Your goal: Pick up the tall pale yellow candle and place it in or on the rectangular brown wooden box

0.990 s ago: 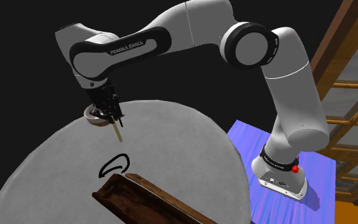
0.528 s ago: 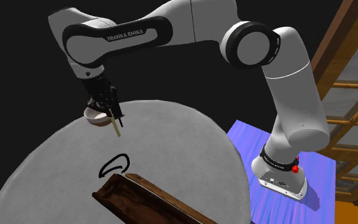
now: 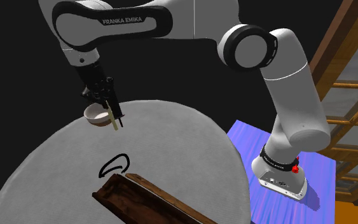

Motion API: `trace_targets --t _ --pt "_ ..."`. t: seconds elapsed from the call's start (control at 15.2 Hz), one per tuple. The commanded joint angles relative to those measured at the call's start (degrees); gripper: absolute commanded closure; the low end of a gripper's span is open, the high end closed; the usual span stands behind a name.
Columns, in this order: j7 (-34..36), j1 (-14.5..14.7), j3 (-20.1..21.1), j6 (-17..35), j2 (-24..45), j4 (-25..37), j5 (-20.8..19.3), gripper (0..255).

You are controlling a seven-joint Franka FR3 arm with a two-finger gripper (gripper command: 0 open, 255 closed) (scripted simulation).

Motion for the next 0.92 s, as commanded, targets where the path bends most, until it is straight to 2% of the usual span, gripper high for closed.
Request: trace_targets --t 0.0,0.4,0.59,0.66,0.73,0.86 --pt "-0.1 0.4 -0.1 -2.1 0.7 2.9 -0.2 255" --pt "-0.4 2.5 -0.4 -9.3 4.2 13.6 -1.0 255" --pt "-0.8 4.6 -1.0 -14.8 8.2 23.4 -2.0 255" --pt "-0.8 4.6 -1.0 -14.9 8.3 23.6 -2.0 255" --pt "0.4 3.1 -0.1 -11.2 2.9 14.3 -0.9 255" --pt "2.3 1.6 1.3 -7.5 -3.7 3.9 0.7 255"
